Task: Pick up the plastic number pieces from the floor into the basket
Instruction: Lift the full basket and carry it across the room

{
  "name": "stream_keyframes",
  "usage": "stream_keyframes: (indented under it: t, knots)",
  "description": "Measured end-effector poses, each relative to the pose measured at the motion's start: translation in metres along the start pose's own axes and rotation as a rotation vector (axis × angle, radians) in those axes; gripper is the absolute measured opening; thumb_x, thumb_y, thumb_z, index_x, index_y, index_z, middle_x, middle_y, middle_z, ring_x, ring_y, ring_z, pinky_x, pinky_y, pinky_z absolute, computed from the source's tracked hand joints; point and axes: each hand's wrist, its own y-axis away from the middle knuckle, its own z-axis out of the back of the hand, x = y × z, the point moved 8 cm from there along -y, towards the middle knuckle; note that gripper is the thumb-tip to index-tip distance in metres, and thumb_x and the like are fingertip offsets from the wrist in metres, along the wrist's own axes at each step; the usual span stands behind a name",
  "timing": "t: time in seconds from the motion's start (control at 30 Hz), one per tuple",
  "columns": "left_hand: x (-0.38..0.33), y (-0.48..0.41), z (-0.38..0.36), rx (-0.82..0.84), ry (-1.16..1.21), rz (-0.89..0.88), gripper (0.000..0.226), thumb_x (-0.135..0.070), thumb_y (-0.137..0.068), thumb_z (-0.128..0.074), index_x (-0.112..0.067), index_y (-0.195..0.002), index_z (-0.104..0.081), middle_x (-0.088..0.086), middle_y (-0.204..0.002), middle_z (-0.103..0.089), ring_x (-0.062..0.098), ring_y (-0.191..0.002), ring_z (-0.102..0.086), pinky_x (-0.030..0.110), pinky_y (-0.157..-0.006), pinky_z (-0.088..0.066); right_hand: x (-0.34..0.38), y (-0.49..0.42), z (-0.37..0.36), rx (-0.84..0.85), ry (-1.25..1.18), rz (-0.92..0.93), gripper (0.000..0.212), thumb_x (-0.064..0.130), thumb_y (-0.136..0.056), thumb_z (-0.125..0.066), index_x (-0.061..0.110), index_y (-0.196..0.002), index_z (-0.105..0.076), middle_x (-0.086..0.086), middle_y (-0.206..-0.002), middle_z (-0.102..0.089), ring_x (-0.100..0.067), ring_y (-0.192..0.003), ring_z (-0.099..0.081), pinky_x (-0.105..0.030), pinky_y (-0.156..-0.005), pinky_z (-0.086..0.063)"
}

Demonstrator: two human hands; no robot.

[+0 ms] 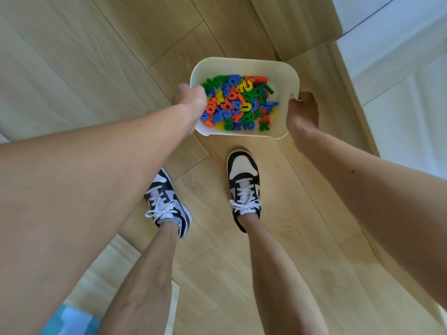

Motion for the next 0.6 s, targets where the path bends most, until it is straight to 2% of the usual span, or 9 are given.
stream_keyframes:
  t: [0.1,0.17,0.2,0.27,0.43,0.5,0.6]
  knots:
    - [-0.016,0.024,0.032,-0.059,0.019,-0.031,0.038,-0.019,-0.09,-0.041,-0.002,-0.121,-0.057,0.016,-0.124,-0.062,0.026,-0.083,-0.051,0.03,-0.07,-0.037,0.03,0.032,0.017,0.014,-0.047,0.096,0.03,0.023,-0.098,-0.04,0.017,-0.126,-0.052,-0.005,-0.11,-0.063,-0.022,-0.093,-0.058,-0.029,-0.074,-0.046]
    - [-0.03,0.044,0.059,-0.125,0.023,-0.063,0.038,-0.022,-0.091,-0.041,0.0,-0.116,-0.058,0.017,-0.121,-0.064,0.034,-0.095,-0.06,0.032,-0.071,-0.04,0.055,0.057,0.036,-0.008,-0.095,0.151,0.026,0.024,-0.1,-0.039,0.015,-0.116,-0.056,-0.005,-0.103,-0.063,-0.022,-0.09,-0.057,-0.031,-0.076,-0.045]
    - [-0.039,0.057,0.074,-0.157,0.017,-0.078,0.039,-0.023,-0.091,-0.04,0.002,-0.114,-0.059,0.018,-0.119,-0.064,0.036,-0.103,-0.061,0.035,-0.074,-0.044,0.069,0.071,0.047,-0.022,-0.113,0.172,0.026,0.025,-0.1,-0.038,0.012,-0.11,-0.058,-0.005,-0.099,-0.064,-0.022,-0.087,-0.058,-0.033,-0.074,-0.045]
    - [-0.056,0.084,0.105,-0.219,0.003,-0.115,0.041,-0.026,-0.093,-0.037,0.005,-0.108,-0.06,0.021,-0.115,-0.065,0.038,-0.107,-0.06,0.043,-0.084,-0.049,0.096,0.098,0.066,-0.019,-0.128,0.228,0.027,0.026,-0.099,-0.037,0.01,-0.1,-0.059,-0.008,-0.095,-0.067,-0.025,-0.086,-0.062,-0.039,-0.073,-0.05]
    - [-0.088,0.163,0.184,-0.363,0.052,-0.19,0.042,-0.024,-0.096,-0.033,0.005,-0.108,-0.061,0.021,-0.115,-0.066,0.037,-0.109,-0.058,0.044,-0.092,-0.048,0.157,0.176,0.111,0.043,-0.192,0.374,0.019,0.017,-0.099,-0.039,0.024,-0.088,-0.053,-0.01,-0.088,-0.067,-0.03,-0.086,-0.065,-0.05,-0.081,-0.056]
    - [-0.093,0.201,0.216,-0.409,0.092,-0.19,0.04,-0.021,-0.096,-0.034,0.004,-0.109,-0.062,0.021,-0.115,-0.066,0.037,-0.11,-0.058,0.044,-0.093,-0.047,0.18,0.209,0.131,0.073,-0.189,0.419,0.02,0.017,-0.099,-0.04,0.025,-0.088,-0.054,-0.008,-0.085,-0.066,-0.029,-0.085,-0.066,-0.051,-0.081,-0.056]
    - [-0.099,0.271,0.266,-0.455,0.19,-0.206,0.035,-0.017,-0.093,-0.039,0.005,-0.104,-0.064,0.022,-0.111,-0.068,0.036,-0.107,-0.061,0.045,-0.091,-0.049,0.223,0.267,0.172,0.114,-0.178,0.524,0.017,0.016,-0.099,-0.041,0.018,-0.099,-0.058,-0.009,-0.085,-0.067,-0.028,-0.083,-0.066,-0.051,-0.081,-0.056]
